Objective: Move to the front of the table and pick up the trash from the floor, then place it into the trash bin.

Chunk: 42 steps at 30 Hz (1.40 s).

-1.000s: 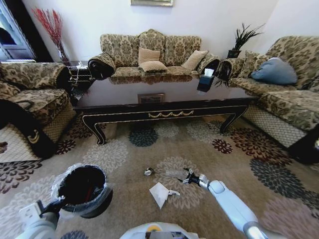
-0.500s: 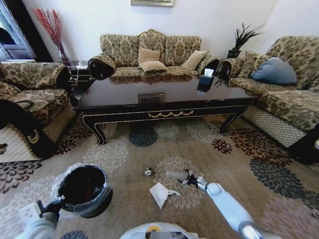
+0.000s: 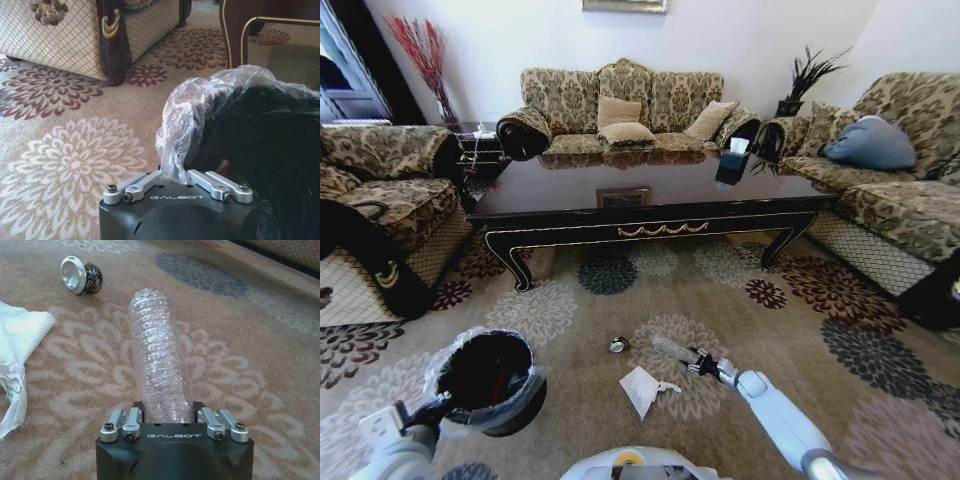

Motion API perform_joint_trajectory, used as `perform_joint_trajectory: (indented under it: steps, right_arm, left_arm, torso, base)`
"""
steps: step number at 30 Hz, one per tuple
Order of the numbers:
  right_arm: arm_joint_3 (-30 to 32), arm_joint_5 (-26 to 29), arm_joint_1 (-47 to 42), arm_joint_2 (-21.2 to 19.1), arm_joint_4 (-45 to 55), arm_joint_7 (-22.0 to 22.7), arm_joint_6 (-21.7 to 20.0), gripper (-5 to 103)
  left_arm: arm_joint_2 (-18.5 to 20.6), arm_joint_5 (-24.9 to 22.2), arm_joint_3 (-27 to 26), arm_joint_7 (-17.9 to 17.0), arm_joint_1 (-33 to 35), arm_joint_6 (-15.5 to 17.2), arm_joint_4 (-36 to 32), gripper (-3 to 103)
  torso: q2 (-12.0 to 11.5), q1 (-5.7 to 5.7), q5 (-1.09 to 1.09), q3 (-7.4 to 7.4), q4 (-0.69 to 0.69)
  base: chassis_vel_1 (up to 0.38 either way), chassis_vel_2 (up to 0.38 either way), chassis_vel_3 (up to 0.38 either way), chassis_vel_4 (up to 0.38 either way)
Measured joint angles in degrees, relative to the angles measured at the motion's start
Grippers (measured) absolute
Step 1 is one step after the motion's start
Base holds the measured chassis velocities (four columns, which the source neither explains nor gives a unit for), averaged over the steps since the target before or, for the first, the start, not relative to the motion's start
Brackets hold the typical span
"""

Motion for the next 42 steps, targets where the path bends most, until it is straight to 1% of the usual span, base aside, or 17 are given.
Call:
perform_joint_trajectory:
  steps: [2, 4, 7, 12, 15, 16, 19, 21, 22, 25, 28, 29, 31, 35, 38, 40, 42]
  right_arm:
    - [0.6, 0.3, -0.5, -0.5, 0.9, 0.0, 0.4, 37]
    - [0.8, 0.5, -0.7, -0.6, 1.3, -0.1, 0.5, 37]
    - [0.7, 3.2, -1.7, -2.6, 5.7, -0.1, 0.8, 28]
    - [-0.8, 6.3, -2.5, -5.8, 13.8, -0.1, 0.8, 27]
    - [-2.7, 10.4, -3.0, -9.3, 25.2, 1.3, 1.0, 27]
    - [-2.7, 10.4, -3.0, -9.3, 25.2, 1.3, 1.0, 27]
    - [-7.2, 20.6, -2.0, -13.3, 37.8, 5.3, 1.4, 27]
    - [-8.3, 22.9, -1.5, -14.0, 39.8, 6.3, 1.3, 27]
    - [-11.8, 29.3, 0.7, -16.2, 45.4, 8.3, 0.6, 27]
    - [-14.7, 32.6, 3.0, -17.8, 49.7, 9.4, 0.0, 27]
    - [-20.9, 37.5, 8.4, -20.0, 56.9, 13.6, -1.6, 27]
    - [-20.9, 37.5, 8.4, -20.0, 56.9, 13.6, -1.6, 27]
    - [-25.7, 39.9, 13.2, -20.6, 60.9, 16.9, -3.8, 27]
    - [-30.3, 39.6, 18.1, -20.3, 61.4, 17.7, -5.2, 27]
    - [-35.5, 39.7, 22.7, -18.4, 59.2, 18.1, -5.3, 27]
    - [-36.4, 39.8, 23.5, -17.8, 58.5, 18.1, -5.2, 27]
    - [-39.3, 39.8, 25.6, -14.7, 54.8, 18.1, -4.0, 27]
  left_arm:
    - [0.0, 0.0, 0.2, 0.0, 0.1, 0.0, 0.0, 2]
    - [0.0, 0.1, 0.3, 0.0, 0.1, 0.0, 0.0, 2]
    - [0.1, 0.4, 1.8, -0.1, 0.0, 0.0, 0.0, 2]
    - [0.3, 0.4, 4.0, -0.2, -0.5, 0.0, -0.3, 2]
    - [1.3, 0.0, 6.0, 0.3, -1.3, 0.0, -0.5, 2]
    - [1.3, 0.0, 6.0, 0.3, -1.3, 0.0, -0.5, 2]
    - [3.3, -1.9, 7.4, 1.3, -3.3, 0.0, -0.4, 2]
    - [3.6, -2.4, 7.7, 1.3, -3.8, 0.0, -0.4, 2]
    - [4.5, -3.6, 8.6, 1.4, -5.6, 0.0, 0.2, 2]
    - [5.0, -4.0, 9.4, 1.5, -7.1, 0.0, 0.9, 2]
    - [5.4, -4.3, 11.3, 1.6, -10.2, 0.0, 2.7, 2]
    - [5.4, -4.3, 11.3, 1.6, -10.2, 0.0, 2.7, 2]
    - [5.6, -4.3, 13.4, 1.7, -12.8, 0.0, 4.6, 2]
    - [5.6, -4.2, 16.1, 1.7, -15.8, 0.0, 7.4, 2]
    - [5.6, -4.1, 19.6, 1.7, -19.6, 0.0, 11.5, 2]
    - [5.6, -4.1, 20.4, 1.7, -20.3, 0.0, 12.3, 2]
    - [5.0, -3.8, 23.6, 1.6, -23.3, 0.0, 15.5, 2]
  torso:
    - [0.0, 0.0, 0.0, 0.0, 0.0]
    - [0.0, 0.0, 0.0, 0.0, 0.0]
    - [0.0, 0.0, 0.0, 0.0, 0.01]
    - [0.0, 0.0, -0.01, 0.0, -0.02]
    - [0.0, 0.0, 0.01, 0.0, 0.01]
    - [0.0, 0.0, 0.01, 0.0, 0.01]
    - [0.0, 0.0, 0.01, 0.0, -0.01]
    - [0.0, 0.0, 0.02, 0.0, -0.01]
    - [0.0, 0.0, -0.02, 0.0, 0.0]
    - [0.0, 0.0, -0.01, 0.01, -0.02]
    - [0.0, 0.0, -0.02, 0.0, 0.01]
    - [0.0, 0.0, -0.02, 0.0, 0.01]
    - [0.0, 0.0, -0.02, 0.0, 0.01]
    - [0.0, 0.0, -0.01, 0.0, 0.0]
    - [0.0, 0.0, 0.0, 0.01, -0.01]
    - [0.0, 0.0, -0.01, 0.01, 0.0]
    - [0.0, 0.0, -0.01, 0.01, 0.01]
  base:
    - [0.0, 0.0, 0.0, 0.0]
    - [0.0, 0.0, 0.0, 0.0]
    - [0.0, 0.0, 0.0, 0.0]
    - [0.0, 0.0, 0.0, 0.0]
    - [0.0, 0.0, 0.0, 0.0]
    - [0.0, 0.0, 0.0, 0.0]
    - [0.0, 0.0, 0.0, 0.0]
    - [0.0, 0.0, 0.0, 0.0]
    - [0.0, 0.0, 0.0, 0.0]
    - [0.0, 0.0, 0.0, 0.0]
    - [0.0, 0.0, 0.0, 0.0]
    - [0.0, 0.0, 0.0, 0.0]
    - [0.0, 0.0, 0.0, 0.0]
    - [0.0, 0.0, 0.0, 0.0]
    - [0.0, 0.0, 0.0, 0.0]
    - [0.0, 0.0, 0.0, 0.0]
    - [0.0, 0.0, 0.0, 0.0]
